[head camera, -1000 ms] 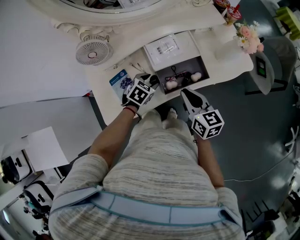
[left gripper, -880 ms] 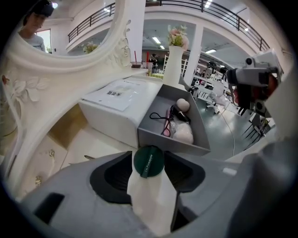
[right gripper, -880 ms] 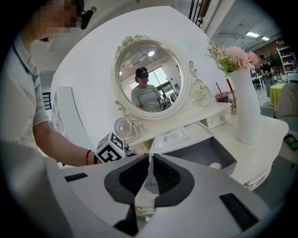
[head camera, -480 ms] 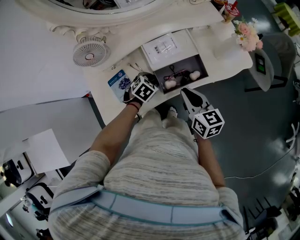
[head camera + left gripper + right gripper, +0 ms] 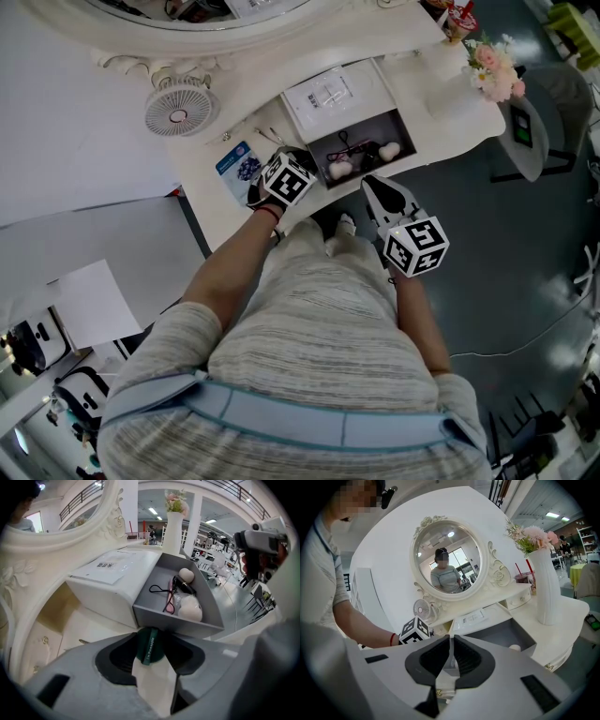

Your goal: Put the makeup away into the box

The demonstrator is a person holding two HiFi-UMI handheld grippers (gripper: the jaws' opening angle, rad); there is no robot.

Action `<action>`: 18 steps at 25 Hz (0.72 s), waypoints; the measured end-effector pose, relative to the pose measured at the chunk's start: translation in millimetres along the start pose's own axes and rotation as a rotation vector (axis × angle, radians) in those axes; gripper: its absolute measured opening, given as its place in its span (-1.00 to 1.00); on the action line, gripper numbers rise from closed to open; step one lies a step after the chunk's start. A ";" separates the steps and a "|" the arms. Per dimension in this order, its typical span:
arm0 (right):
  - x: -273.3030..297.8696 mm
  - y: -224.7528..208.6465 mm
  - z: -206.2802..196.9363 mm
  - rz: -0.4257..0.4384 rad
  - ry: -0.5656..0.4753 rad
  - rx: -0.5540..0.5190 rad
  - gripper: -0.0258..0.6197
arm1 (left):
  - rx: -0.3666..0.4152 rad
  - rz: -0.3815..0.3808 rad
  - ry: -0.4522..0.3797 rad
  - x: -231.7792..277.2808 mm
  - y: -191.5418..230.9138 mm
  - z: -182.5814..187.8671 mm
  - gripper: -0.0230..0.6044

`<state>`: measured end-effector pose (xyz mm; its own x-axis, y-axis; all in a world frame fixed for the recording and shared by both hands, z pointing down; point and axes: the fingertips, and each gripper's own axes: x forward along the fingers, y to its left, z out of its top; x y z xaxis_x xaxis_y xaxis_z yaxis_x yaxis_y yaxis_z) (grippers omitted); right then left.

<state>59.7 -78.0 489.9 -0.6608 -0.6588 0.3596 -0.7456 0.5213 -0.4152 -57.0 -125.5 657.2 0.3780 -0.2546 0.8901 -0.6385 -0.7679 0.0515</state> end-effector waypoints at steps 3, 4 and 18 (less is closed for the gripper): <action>-0.8 -1.6 0.2 -0.003 0.000 0.000 -0.89 | 0.004 0.014 0.003 -0.6 0.9 0.4 -0.41; -1.0 -1.8 0.2 -0.004 -0.001 -0.001 -0.89 | 0.007 0.025 0.006 -1.4 2.3 0.1 -0.56; -4.3 -5.1 4.4 -0.001 -0.021 0.002 -0.89 | -0.043 0.090 -0.063 -27.8 8.8 8.0 -0.78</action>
<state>66.8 -80.2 486.8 -0.6579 -0.6707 0.3425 -0.7462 0.5192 -0.4166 -67.8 -129.8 629.3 0.3584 -0.3589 0.8618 -0.6994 -0.7147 -0.0068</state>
